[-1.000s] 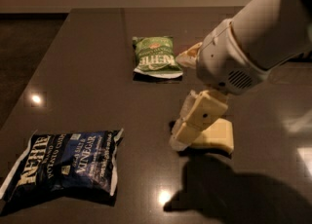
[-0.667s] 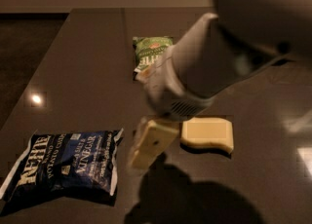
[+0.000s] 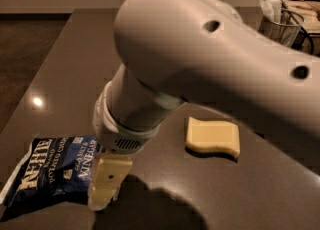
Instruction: Move blue chip bag near green jalapeno chip bag
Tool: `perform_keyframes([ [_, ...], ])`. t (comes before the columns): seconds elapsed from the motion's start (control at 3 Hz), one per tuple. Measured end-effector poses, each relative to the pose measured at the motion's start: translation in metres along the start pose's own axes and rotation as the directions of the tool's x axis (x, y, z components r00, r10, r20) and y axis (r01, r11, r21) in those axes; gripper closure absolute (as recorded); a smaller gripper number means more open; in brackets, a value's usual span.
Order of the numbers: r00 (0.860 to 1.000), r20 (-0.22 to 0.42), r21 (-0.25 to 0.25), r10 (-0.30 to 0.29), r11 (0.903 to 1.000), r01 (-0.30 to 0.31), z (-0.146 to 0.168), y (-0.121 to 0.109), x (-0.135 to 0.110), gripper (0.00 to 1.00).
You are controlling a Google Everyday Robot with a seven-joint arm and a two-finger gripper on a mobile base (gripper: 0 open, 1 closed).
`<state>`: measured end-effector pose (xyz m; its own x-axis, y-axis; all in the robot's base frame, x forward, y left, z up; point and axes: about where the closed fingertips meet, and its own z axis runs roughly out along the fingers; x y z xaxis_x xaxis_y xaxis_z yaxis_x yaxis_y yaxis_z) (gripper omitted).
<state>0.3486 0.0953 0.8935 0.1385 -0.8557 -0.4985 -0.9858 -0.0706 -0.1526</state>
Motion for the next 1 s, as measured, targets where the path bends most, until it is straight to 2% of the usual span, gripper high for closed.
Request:
perform_keyframes([
  [0.33,0.999,-0.026,-0.037,-0.041,0.9985,0.040,0.029,0.005,-0.016,0.00],
  [0.67,0.997,-0.057,-0.062,-0.056,0.9967,0.053,0.049,0.004,-0.019,0.00],
  [1.0,0.995,-0.080,-0.079,-0.057,0.9955,0.051,0.061,0.000,-0.019,0.13],
])
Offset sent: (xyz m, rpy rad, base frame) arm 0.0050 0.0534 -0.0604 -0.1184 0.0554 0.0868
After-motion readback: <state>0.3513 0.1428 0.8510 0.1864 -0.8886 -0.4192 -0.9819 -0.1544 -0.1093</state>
